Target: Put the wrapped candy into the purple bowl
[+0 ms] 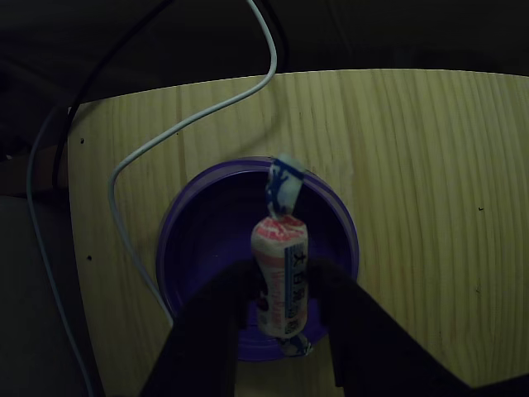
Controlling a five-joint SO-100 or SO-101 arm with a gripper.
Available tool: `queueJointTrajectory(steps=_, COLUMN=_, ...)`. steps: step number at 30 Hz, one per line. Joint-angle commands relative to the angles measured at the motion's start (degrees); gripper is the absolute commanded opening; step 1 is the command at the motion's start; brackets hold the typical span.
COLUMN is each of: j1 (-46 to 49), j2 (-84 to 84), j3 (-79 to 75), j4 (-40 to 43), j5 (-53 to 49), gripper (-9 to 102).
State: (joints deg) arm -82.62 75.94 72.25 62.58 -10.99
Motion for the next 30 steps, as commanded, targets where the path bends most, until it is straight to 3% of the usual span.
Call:
queueJointTrajectory(steps=1, j1=0.44, j2=1.49, j3=-5.01, j4=0.35, j5=0.44, gripper=11)
queueJointTrajectory(steps=17, j1=0.26, j2=4.66, j3=-4.04, j4=2.02, j5=-0.18, gripper=15)
queueJointTrajectory(steps=23, j1=2.29, j2=6.68, j3=-4.13, j4=4.57, j5=-2.02, gripper=0)
queueJointTrajectory(steps=30, j1=9.84, j2=12.92, j3=-5.98, j4=12.30, j5=2.02, gripper=-1)
